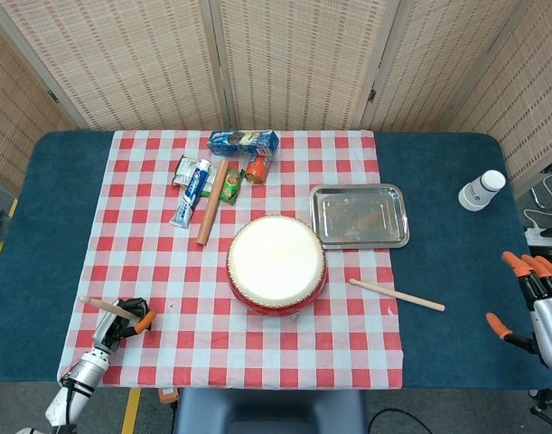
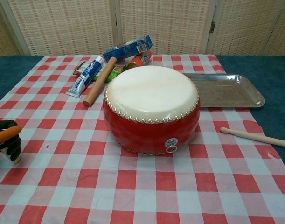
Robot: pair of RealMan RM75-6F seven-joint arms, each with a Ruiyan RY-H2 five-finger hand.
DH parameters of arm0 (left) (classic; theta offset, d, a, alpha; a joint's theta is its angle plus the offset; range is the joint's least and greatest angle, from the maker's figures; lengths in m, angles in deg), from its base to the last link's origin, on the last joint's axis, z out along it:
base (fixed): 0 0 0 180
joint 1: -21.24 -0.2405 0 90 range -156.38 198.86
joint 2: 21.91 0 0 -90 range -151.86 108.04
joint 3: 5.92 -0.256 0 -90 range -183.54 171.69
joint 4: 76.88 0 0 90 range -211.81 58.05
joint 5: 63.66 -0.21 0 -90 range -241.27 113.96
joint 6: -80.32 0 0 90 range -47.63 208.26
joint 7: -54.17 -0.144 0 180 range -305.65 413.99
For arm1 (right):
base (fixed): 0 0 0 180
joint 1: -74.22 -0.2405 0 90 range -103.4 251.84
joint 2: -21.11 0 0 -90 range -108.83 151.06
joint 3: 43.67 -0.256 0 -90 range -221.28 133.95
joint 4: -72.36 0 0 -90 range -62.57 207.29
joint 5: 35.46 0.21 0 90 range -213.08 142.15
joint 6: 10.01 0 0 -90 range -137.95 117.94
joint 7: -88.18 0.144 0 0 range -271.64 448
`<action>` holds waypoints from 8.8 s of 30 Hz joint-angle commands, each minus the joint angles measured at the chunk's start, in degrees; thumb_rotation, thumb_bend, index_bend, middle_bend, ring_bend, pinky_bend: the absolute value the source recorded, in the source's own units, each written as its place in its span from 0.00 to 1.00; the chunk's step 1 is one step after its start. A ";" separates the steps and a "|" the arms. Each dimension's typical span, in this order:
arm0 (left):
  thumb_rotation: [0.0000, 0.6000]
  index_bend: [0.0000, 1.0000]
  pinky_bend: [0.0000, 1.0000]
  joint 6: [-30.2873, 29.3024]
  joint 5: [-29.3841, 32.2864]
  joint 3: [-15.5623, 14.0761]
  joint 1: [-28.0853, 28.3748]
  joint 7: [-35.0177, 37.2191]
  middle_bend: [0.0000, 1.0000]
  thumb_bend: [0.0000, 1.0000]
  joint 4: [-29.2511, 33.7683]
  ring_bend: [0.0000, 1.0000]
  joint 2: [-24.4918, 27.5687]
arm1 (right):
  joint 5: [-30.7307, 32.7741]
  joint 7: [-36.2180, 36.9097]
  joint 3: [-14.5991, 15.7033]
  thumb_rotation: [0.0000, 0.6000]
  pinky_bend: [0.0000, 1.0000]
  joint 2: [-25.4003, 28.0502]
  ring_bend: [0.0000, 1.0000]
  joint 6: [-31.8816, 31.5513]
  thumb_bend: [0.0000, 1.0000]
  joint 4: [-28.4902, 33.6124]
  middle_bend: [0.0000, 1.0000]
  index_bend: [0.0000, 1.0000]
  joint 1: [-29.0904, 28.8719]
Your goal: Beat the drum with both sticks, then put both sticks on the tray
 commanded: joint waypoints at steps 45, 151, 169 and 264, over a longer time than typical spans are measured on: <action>1.00 1.00 1.00 -1.16 -0.65 0.26 0.33 -25.00 1.00 0.88 1.22 1.00 0.77 | 4.16 2.68 0.83 1.00 0.18 2.70 0.05 5.01 0.16 3.49 0.14 0.04 -0.34; 1.00 1.00 1.00 -13.35 -1.82 4.59 -2.60 -64.54 1.00 0.85 14.92 1.00 15.32 | -6.92 112.09 1.38 0.97 0.26 -28.15 0.21 27.68 0.42 -41.21 0.31 0.47 -23.95; 1.00 1.00 1.00 -12.58 -2.76 3.78 -2.21 -64.65 1.00 0.85 15.17 1.00 15.92 | -7.41 129.53 6.69 0.79 0.35 -38.14 0.28 18.18 0.16 -62.87 0.38 0.44 -25.39; 1.00 1.00 1.00 -8.40 -2.48 8.97 4.79 -71.16 1.00 0.83 24.12 1.00 20.87 | 6.98 56.23 4.65 1.00 1.00 0.64 1.00 53.62 0.42 -6.76 1.00 1.00 -45.56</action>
